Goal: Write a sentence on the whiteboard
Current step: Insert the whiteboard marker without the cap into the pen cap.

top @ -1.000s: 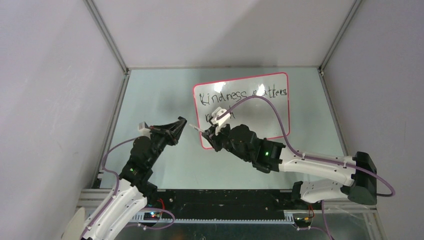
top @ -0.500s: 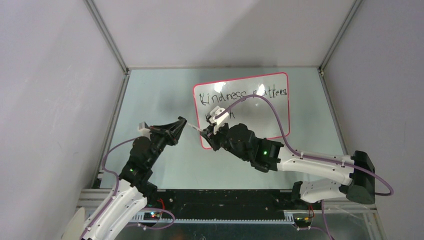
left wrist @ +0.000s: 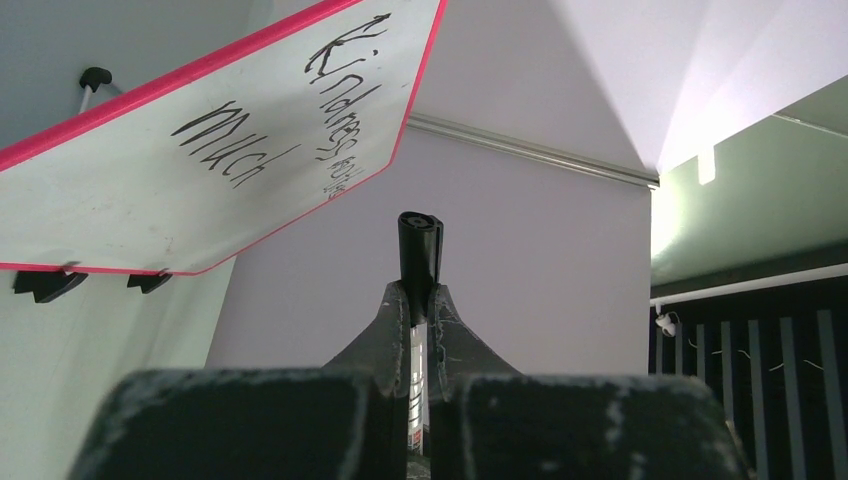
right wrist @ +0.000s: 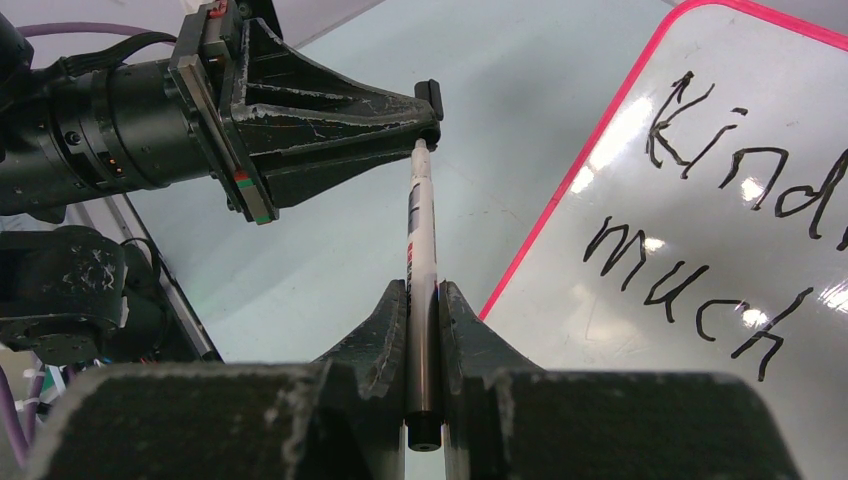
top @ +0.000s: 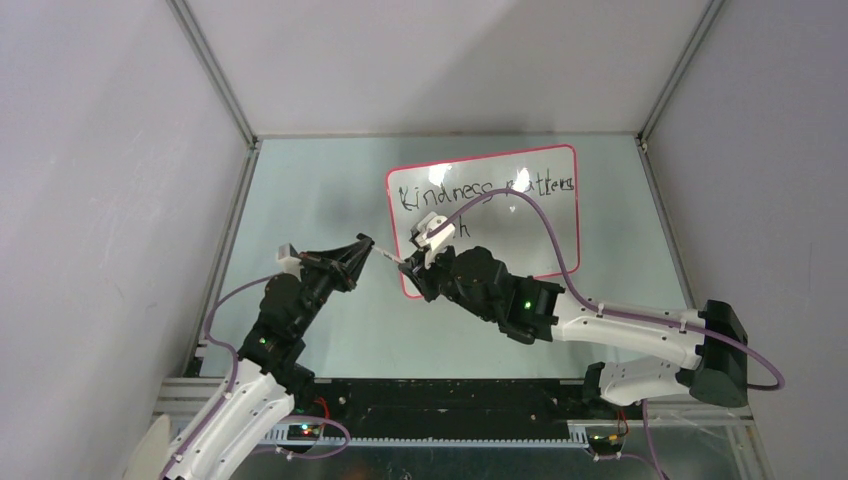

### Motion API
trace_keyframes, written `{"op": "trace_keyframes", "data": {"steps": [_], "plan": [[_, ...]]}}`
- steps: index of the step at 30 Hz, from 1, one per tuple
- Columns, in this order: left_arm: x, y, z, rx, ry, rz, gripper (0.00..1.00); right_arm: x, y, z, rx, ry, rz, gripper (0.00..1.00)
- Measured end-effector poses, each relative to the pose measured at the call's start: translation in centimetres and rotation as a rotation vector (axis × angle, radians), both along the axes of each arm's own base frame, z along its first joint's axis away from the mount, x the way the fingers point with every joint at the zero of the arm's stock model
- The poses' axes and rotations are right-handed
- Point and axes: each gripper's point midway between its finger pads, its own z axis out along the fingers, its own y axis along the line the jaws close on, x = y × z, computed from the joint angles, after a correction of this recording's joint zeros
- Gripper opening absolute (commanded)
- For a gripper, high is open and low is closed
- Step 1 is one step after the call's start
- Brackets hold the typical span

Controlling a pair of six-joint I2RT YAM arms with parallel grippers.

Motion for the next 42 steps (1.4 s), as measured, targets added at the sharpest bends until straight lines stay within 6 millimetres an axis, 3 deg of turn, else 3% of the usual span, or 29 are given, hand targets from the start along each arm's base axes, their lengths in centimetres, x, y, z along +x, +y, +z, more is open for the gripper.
{"op": "trace_keyframes", "data": {"steps": [42], "plan": [[-0.28,-0.78,0.03,-0.006,-0.016,-0.043,0.0,0.96,-0.32,0.08,-0.014,0.0,-0.018,0.0]]}}
